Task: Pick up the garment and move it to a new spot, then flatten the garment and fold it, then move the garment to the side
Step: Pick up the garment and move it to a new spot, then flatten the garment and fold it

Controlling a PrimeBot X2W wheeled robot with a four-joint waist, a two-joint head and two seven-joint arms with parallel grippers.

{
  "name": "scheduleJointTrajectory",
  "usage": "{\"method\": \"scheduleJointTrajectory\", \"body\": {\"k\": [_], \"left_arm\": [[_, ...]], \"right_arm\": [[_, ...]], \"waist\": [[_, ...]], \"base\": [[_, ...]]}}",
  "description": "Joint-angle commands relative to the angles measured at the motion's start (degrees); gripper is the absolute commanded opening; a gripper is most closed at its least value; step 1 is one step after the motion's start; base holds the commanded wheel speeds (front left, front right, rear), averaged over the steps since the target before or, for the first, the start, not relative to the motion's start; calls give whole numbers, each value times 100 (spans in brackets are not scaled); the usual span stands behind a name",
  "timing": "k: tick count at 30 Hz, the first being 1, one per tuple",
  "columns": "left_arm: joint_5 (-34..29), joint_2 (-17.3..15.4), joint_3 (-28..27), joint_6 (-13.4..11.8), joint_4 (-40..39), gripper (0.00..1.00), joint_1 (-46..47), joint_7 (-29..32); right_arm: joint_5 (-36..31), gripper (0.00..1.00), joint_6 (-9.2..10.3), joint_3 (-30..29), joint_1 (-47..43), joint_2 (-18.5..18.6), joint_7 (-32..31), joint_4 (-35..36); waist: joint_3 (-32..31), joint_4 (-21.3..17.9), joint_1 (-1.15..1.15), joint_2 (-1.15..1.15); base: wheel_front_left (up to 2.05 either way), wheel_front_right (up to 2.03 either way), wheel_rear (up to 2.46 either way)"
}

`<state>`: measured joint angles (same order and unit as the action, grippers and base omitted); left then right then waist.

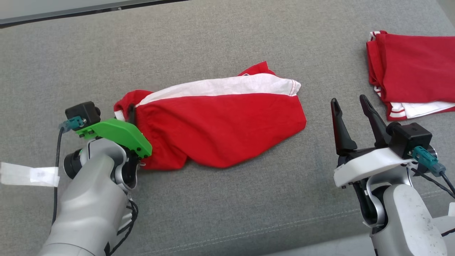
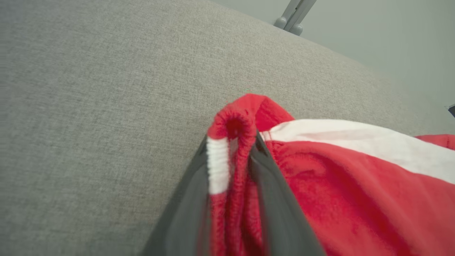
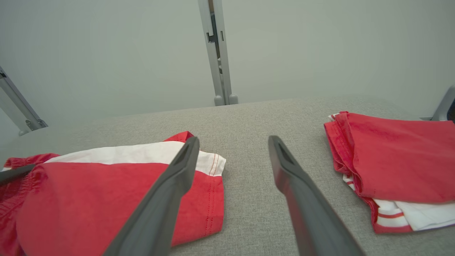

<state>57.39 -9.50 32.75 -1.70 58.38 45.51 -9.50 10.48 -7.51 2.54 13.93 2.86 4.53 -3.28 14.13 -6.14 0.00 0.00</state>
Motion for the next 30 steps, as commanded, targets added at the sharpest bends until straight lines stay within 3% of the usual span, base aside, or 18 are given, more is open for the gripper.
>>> {"method": "scheduleJointTrajectory", "body": {"k": [1, 13, 30], "left_arm": [[33, 49, -23, 10, 92, 100, -103, -64], [104, 280, -95, 98, 599, 100, -173, -413], [-356, 439, 131, 321, -161, 100, -781, -542]], "right_arm": [[-5, 100, 4, -19, 27, 8, -19, 4], [-74, 100, 4, -168, -201, 8, -95, -93], [-123, 100, 4, -277, -644, 8, -280, 89]], "waist": [[-21, 26, 0, 0], [-315, 293, 0, 0], [-789, 507, 0, 0]], "base": [[0, 0, 0], [0, 0, 0], [0, 0, 0]]}}
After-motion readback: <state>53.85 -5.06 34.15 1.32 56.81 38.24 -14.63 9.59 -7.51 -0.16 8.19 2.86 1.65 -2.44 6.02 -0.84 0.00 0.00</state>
